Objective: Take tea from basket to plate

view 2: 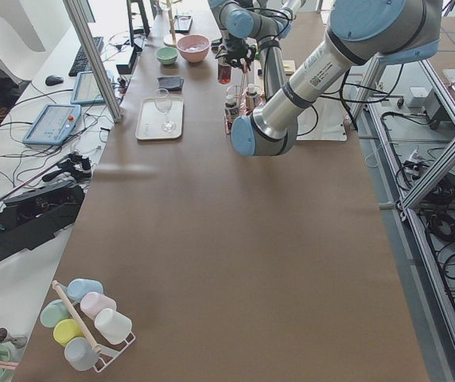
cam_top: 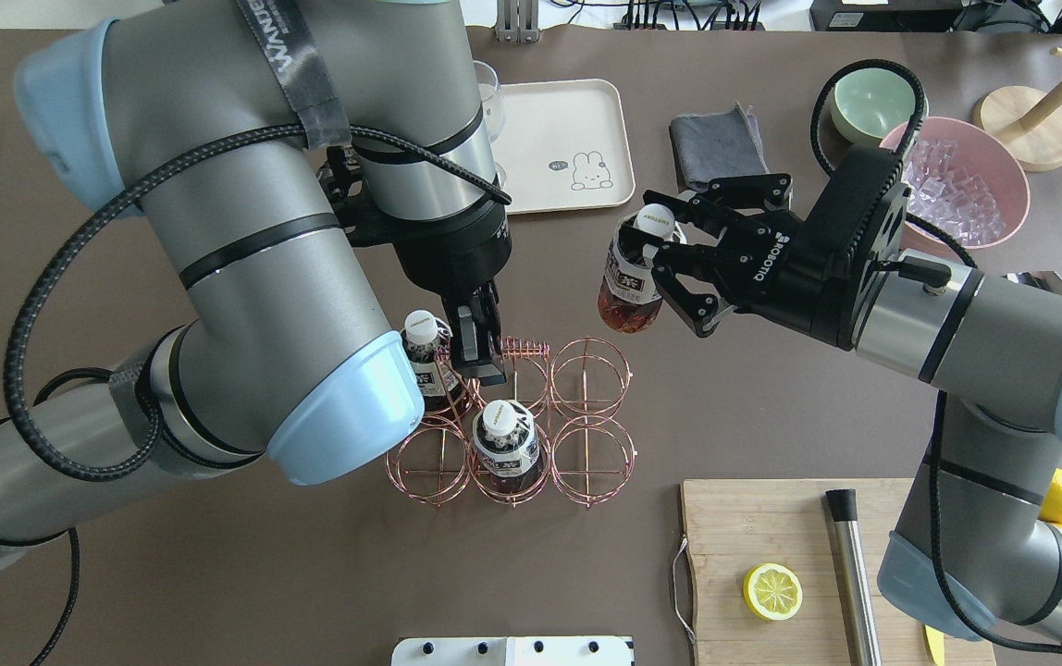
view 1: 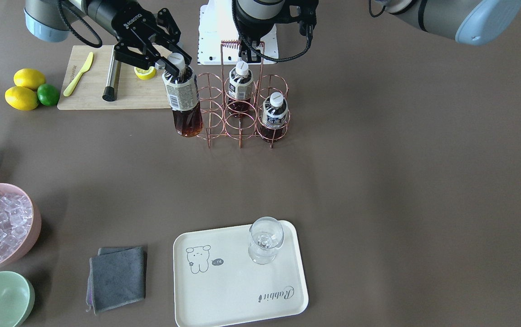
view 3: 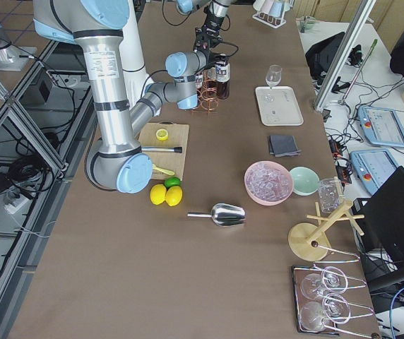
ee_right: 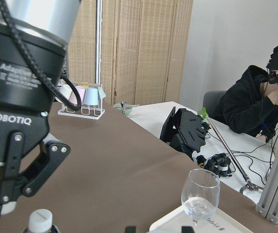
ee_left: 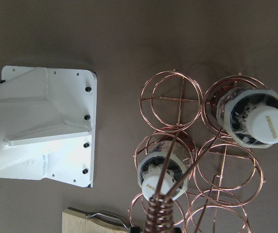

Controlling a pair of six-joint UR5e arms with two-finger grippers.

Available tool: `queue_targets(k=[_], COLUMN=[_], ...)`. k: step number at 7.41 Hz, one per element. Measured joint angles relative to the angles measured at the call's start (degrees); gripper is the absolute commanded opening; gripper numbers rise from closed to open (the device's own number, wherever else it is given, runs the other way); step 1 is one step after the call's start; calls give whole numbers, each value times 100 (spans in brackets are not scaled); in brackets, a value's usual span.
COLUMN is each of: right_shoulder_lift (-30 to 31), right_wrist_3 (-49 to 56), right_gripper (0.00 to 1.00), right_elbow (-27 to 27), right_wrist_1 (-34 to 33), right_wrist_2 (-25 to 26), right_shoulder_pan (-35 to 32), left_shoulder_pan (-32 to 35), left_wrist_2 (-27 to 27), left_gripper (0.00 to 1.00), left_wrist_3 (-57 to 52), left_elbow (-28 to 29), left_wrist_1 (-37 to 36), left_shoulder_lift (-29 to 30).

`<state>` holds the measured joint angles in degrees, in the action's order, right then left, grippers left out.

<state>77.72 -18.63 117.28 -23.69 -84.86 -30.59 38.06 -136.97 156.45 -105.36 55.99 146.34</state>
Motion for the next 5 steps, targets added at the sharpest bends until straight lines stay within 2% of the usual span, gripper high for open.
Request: queue_targets(k=[2,5], right_shoulder_lift=[-80,-542], right_wrist_3=[-3,-91], right_gripper=[0,0], right_elbow=[-394,-1216], right_wrist_1=[-4,78], right_wrist_2=[-181,-231], right_shoulder_pan=[-328,-789], left_shoulder_pan=[-5,12], left_wrist_2=[2,7], left_gripper=[0,0], left_wrist_3=[0,-1], left_elbow=[-1,-141], left_wrist_1=[0,-180], left_shoulder_lift=[0,14])
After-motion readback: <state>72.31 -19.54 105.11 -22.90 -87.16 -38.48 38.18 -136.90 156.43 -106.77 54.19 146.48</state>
